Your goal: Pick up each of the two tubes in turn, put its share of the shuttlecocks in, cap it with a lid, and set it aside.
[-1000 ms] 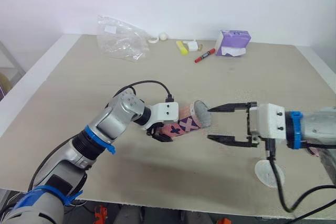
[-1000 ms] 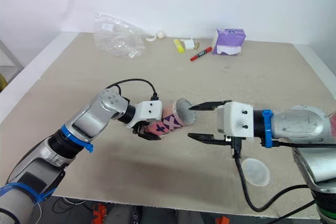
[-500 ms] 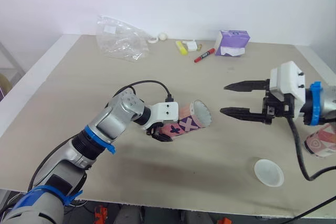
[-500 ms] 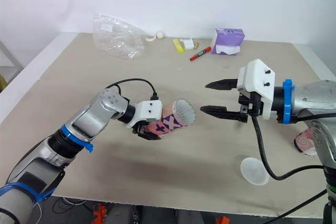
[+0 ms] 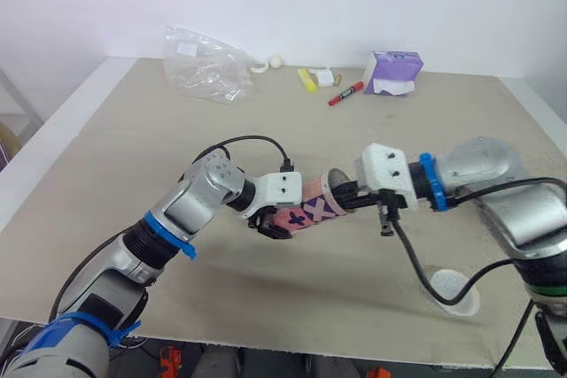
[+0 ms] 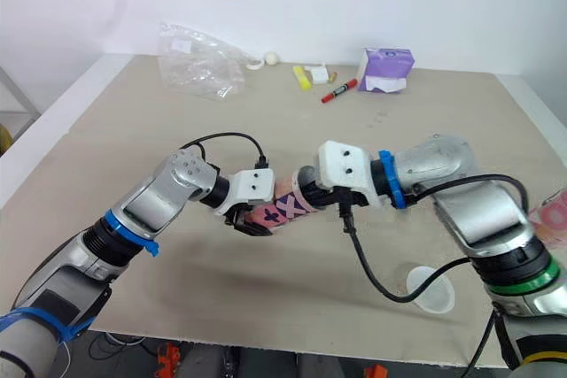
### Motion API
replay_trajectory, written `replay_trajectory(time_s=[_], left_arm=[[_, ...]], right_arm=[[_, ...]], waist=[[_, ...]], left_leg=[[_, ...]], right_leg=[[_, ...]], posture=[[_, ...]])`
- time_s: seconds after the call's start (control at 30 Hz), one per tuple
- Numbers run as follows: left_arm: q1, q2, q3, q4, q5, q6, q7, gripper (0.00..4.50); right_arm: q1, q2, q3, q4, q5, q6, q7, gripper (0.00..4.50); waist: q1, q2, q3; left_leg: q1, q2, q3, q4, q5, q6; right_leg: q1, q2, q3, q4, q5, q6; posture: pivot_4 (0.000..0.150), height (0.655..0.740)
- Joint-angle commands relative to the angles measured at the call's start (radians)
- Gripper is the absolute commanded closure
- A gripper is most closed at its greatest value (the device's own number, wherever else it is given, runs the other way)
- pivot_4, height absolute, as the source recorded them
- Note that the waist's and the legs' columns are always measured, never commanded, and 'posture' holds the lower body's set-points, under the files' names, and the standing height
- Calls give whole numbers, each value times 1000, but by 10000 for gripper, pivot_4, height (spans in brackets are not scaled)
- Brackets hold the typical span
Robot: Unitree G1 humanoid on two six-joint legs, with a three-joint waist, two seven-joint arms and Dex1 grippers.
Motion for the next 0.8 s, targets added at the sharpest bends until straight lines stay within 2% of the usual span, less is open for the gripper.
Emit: replay_trajectory(time_s=[0.03,0.37,0.57,0.67,0.8], left_arm=[[1,-13,-22,10,13,-1,17,14432],[4,-20,-20,7,12,4,20,14432],[14,-21,-16,-1,16,8,20,14432],[24,-16,-8,0,15,-2,21,14432],[31,-10,4,17,19,-27,27,14432]], right_arm=[[-37,37,51,33,-53,-20,32,44221],[-125,190,139,215,-153,-81,94,44221],[-145,229,130,236,-178,-91,127,44221],[-156,199,45,217,-136,-53,136,44221],[-163,123,-113,162,-8,83,151,44221]], waist=[[0,0,0],[-9,-1,-1],[-16,0,-1],[-16,0,-1],[-10,0,-1]], left_leg=[[0,0,0,0,0,0],[7,3,0,0,1,2],[13,6,-1,-1,3,5],[13,6,-1,-1,3,5],[9,4,-1,-1,3,5]], right_leg=[[0,0,0,0,0,0],[3,4,-1,2,3,-4],[6,7,0,5,4,-6],[6,7,0,6,4,-6],[3,6,0,6,4,-6]], posture=[[1500,7400],[1500,7400],[1500,7400],[1500,7400],[1500,7400]])
